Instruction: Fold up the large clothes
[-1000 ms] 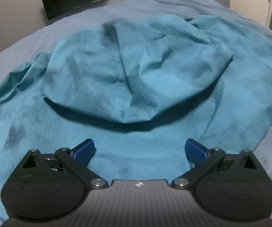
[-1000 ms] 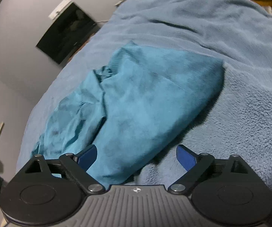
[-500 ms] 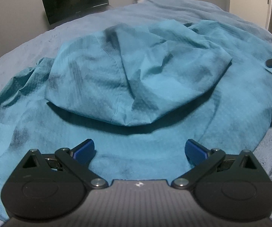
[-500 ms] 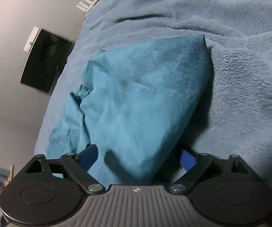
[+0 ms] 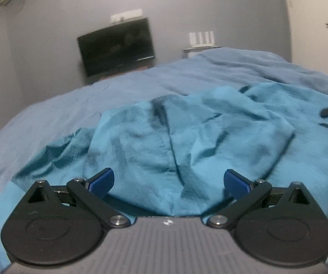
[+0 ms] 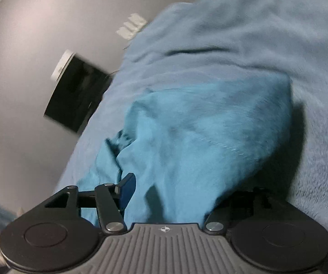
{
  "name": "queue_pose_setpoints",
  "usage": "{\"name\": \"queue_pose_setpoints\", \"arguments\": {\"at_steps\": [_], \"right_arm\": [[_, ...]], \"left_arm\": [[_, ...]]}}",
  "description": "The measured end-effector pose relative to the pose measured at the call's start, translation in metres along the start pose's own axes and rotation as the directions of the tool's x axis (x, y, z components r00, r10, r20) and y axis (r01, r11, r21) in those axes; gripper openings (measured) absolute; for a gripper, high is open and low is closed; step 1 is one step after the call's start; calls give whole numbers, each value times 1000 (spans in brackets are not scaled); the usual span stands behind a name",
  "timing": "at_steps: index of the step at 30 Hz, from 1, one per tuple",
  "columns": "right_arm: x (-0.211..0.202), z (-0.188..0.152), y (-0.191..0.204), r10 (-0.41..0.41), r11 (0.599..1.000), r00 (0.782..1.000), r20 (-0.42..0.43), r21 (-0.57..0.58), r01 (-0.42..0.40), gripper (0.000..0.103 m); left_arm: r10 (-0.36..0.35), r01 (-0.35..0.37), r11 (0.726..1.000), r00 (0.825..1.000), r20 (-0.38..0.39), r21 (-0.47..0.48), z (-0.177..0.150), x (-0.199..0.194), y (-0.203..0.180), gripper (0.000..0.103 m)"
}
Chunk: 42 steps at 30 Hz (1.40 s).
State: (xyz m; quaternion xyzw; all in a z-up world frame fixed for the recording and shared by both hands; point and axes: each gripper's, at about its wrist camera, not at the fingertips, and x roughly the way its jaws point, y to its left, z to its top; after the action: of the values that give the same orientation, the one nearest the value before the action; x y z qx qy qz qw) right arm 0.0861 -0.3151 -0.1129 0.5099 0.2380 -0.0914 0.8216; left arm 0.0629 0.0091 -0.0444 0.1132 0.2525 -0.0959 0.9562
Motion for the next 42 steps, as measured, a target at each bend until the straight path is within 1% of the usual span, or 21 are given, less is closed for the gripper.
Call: {"name": "queue_pose_setpoints", "arguments": {"at_steps": [2,4,5,7,9,11,13,15,17,21,24,27,29,30,32,33,34,36,38,40,42], "right_arm": [[5,3,-7,9,998,1000,12,57,-9,63],[9,5,-10,27,996,999,23,79,-29,63],[8,4,-9,30,997,999,27,71,-32,60],[6,3,-3,29,999,999,41,32,-31,48],[2,1,11,33,998,998,52,-46,-31,22],[-3,-4,29,58,988,996,64,-150,-48,17],[-8,-11,49,87,958,993,80,-281,-61,14],[-18,-22,67,132,907,987,87,-412,-85,13],[-27,-35,88,181,840,980,84,-532,-110,13],[-46,-70,125,284,661,958,37,-731,-167,13],[-57,-99,143,332,520,943,-13,-832,-195,13],[-63,-126,155,362,382,929,-80,-896,-226,13],[-65,-142,162,371,308,921,-122,-919,-246,13],[-69,-149,164,374,284,916,-146,-922,-263,13],[-71,-154,166,378,268,909,-174,-920,-287,13],[-74,-156,168,378,258,908,-178,-922,-288,13],[-66,-153,173,377,253,909,-178,-924,-286,13],[-62,-148,176,374,251,910,-180,-925,-286,13],[-64,-147,175,371,244,911,-182,-927,-285,13],[-64,-154,178,360,214,914,-185,-938,-274,13],[-75,-164,181,349,173,917,-195,-948,-267,13]], "left_arm": [[-19,18,999,999,-41,-26,1,13,1,103],[-39,39,999,996,-77,-1,-2,22,-5,103],[-36,39,999,995,-92,27,-3,27,-9,103],[-27,35,997,993,-116,72,-8,33,-17,103],[-24,34,996,992,-123,84,-12,37,-21,103],[-26,38,996,991,-133,83,-15,40,-22,103],[-27,40,995,990,-138,91,-17,42,-23,102],[-26,40,994,990,-142,97,-19,45,-24,102],[-30,45,994,988,-149,95,-20,48,-23,102],[-39,53,995,986,-164,83,-20,51,-20,102],[-37,52,995,985,-168,86,-19,54,-20,102],[-37,52,995,985,-171,88,-17,56,-20,103],[-41,56,995,984,-173,81,-16,56,-19,103],[-47,62,995,984,-174,81,-16,55,-17,103],[-59,80,991,981,-187,108,-12,49,-9,103],[-57,79,991,980,-192,110,-10,44,-2,103],[-47,68,992,980,-192,103,-6,37,10,103],[-9,25,996,984,-179,86,4,21,34,103],[38,-26,997,984,-177,71,20,7,70,103],[91,-86,996,980,-177,35,32,-5,107,103],[133,-139,990,974,-186,-25,37,-16,143,103]]}}
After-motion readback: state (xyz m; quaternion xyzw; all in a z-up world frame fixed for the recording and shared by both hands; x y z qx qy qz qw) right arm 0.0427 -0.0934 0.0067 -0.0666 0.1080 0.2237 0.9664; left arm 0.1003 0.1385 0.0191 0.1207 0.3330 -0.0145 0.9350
